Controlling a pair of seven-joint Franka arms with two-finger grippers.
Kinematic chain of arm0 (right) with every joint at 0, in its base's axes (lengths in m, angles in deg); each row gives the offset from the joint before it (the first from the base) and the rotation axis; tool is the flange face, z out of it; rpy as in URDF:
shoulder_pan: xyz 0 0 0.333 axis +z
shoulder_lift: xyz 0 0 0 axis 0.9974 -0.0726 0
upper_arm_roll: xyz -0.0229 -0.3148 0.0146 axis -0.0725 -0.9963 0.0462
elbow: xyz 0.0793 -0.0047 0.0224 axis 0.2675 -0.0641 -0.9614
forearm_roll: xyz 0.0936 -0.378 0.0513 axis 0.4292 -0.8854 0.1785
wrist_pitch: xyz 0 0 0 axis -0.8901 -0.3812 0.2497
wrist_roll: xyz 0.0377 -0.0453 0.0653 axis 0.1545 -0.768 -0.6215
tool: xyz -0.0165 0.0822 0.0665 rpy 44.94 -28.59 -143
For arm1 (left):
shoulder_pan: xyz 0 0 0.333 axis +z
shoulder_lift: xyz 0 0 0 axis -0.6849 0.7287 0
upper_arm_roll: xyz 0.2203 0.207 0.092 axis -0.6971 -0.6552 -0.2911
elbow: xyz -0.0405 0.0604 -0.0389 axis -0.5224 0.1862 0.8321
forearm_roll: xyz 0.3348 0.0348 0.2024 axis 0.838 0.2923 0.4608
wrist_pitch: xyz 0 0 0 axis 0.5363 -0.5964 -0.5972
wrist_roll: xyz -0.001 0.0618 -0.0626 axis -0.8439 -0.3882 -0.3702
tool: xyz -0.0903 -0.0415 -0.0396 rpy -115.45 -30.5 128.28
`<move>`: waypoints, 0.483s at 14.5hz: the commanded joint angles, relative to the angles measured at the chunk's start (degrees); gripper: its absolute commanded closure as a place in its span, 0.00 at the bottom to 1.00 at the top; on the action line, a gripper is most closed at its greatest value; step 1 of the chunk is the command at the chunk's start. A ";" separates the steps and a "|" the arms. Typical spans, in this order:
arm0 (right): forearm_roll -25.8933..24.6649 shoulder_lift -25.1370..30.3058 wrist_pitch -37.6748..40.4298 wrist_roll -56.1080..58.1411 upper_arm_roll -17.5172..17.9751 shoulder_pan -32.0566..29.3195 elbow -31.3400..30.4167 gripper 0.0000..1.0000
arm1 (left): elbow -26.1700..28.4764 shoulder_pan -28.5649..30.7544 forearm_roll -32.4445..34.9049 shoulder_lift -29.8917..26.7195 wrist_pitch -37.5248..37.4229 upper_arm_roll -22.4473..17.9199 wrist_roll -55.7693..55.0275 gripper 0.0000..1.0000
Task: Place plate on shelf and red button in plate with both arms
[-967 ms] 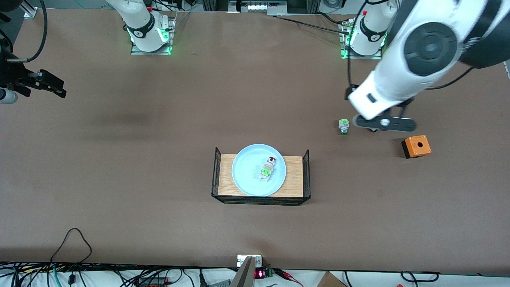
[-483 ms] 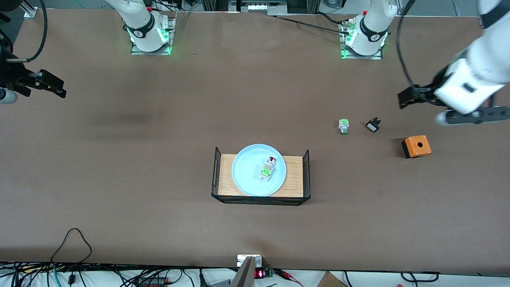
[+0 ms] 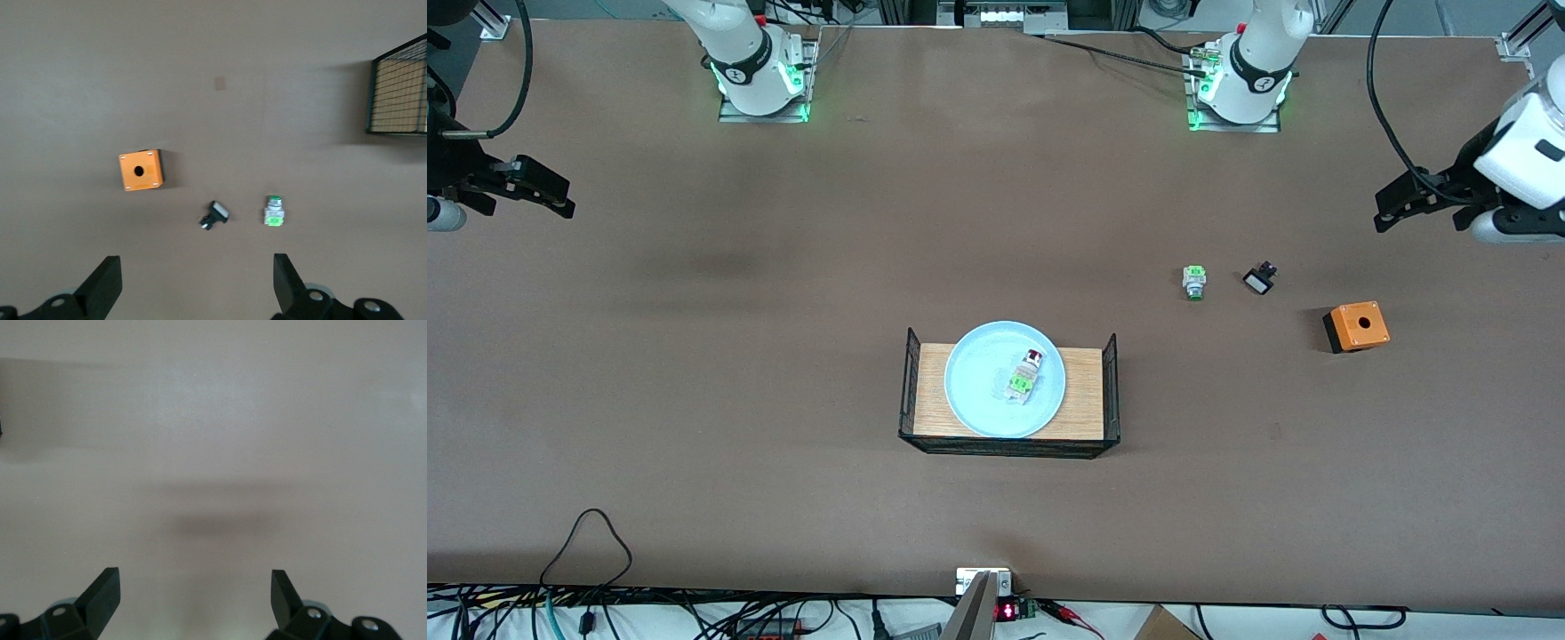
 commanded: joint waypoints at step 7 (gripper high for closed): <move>0.85 1.09 0.26 0.29 0.22 -0.53 -0.56 0.00 | -0.81 -1.38 -2.60 0.96 -1.68 0.52 1.23 0.00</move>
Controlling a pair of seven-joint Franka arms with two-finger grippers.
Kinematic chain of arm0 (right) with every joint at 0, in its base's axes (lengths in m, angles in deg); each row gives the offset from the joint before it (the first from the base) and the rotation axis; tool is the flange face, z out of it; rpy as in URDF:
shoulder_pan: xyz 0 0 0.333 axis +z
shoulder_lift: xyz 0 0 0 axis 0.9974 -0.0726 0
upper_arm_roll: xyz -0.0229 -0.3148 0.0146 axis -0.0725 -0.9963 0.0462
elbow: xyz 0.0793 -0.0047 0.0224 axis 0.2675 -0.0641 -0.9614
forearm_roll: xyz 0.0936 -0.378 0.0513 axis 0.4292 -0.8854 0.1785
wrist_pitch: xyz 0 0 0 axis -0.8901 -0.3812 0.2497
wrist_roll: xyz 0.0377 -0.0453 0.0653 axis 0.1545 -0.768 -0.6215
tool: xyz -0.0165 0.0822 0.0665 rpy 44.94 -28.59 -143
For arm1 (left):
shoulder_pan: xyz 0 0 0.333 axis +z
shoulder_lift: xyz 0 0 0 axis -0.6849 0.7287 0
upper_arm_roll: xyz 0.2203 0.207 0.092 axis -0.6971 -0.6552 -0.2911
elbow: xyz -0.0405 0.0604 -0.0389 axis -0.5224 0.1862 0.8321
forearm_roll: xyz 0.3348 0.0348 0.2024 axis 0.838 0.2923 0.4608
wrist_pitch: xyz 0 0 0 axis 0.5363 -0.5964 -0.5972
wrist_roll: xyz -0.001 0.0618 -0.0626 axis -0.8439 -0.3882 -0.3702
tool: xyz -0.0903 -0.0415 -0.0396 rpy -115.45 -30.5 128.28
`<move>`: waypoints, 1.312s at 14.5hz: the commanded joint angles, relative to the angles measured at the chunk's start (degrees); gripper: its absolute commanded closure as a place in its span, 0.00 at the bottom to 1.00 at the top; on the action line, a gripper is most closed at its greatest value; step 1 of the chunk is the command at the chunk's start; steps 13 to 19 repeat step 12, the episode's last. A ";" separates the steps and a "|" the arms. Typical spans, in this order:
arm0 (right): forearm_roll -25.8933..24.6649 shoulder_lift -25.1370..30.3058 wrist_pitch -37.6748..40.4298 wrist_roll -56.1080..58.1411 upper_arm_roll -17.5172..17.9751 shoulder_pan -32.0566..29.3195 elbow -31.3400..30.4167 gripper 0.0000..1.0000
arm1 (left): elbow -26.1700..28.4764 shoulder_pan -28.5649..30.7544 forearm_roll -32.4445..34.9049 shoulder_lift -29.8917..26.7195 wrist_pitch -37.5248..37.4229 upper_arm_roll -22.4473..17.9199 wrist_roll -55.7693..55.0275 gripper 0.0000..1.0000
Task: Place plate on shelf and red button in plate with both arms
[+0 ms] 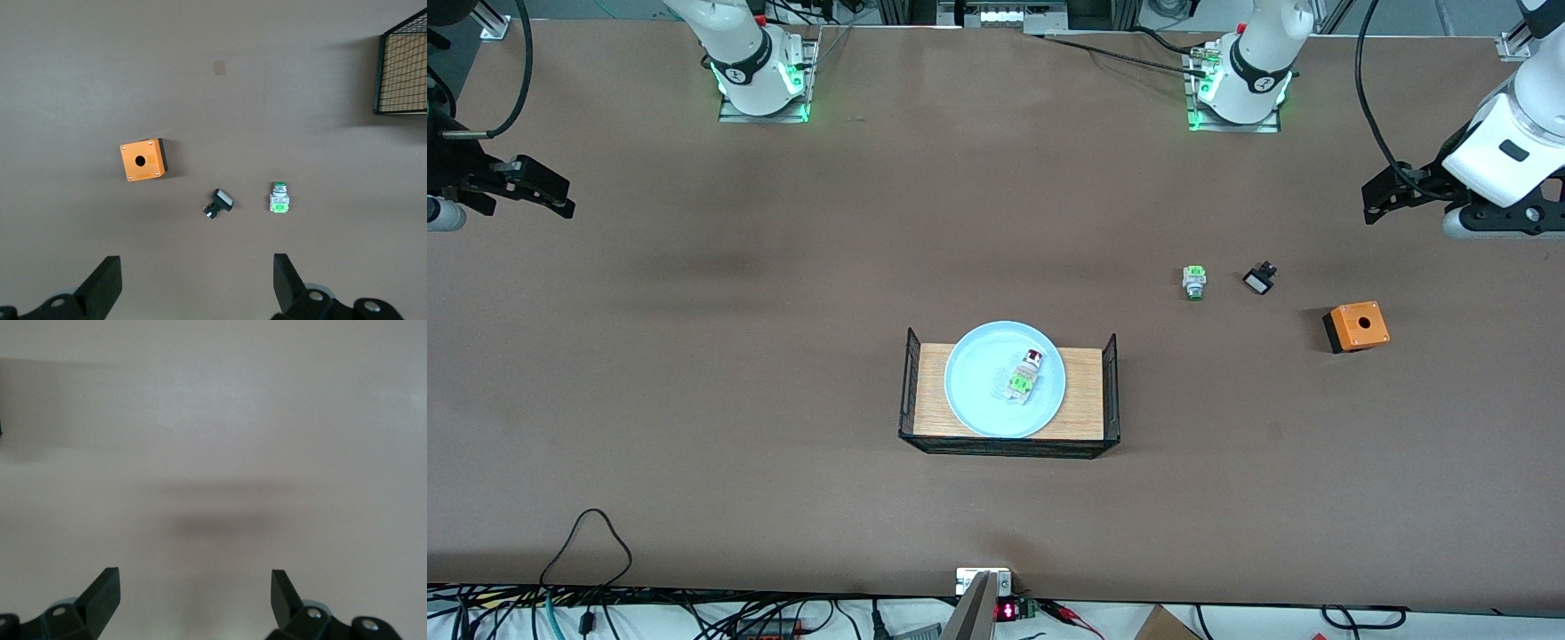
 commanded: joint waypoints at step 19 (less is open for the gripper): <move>0.84 1.09 0.26 0.29 0.22 -0.53 -0.56 0.00 | -1.22 0.04 -3.05 1.17 1.36 -0.22 1.15 0.00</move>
